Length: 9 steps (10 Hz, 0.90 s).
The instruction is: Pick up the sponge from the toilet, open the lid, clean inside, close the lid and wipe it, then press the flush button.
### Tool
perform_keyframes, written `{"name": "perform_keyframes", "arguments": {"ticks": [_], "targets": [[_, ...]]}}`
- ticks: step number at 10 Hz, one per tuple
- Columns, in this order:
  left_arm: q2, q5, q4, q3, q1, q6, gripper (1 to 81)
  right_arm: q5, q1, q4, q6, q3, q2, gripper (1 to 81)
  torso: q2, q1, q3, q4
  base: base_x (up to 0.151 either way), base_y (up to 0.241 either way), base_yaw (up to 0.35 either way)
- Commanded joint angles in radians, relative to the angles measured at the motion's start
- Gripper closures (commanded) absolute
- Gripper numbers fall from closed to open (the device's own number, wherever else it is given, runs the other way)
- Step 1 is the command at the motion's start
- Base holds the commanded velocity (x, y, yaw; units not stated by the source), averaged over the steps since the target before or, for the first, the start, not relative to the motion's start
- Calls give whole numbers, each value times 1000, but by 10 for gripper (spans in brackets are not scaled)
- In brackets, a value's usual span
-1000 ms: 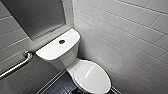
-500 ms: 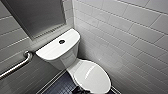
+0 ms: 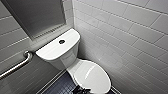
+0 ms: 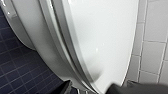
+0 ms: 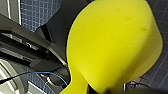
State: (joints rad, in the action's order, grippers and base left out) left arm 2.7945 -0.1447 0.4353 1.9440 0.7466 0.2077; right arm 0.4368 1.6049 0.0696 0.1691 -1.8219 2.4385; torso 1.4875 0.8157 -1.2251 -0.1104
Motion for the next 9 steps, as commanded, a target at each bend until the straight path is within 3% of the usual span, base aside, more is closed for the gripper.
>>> {"name": "perform_keyframes", "arguments": {"ticks": [1, 9], "targets": [[19, 39, 6, -48, -91, 4, 10, -66, 19, 15, 3, 18, -36, 811, 0, 0, 0, 0, 0, 0, 0], [76, 14, 5, 62, -100, 16, 10, -66, 13, 15, 3, 49, -40, 811, 0, 0, 0, 0, 0, 0, 0]]}}
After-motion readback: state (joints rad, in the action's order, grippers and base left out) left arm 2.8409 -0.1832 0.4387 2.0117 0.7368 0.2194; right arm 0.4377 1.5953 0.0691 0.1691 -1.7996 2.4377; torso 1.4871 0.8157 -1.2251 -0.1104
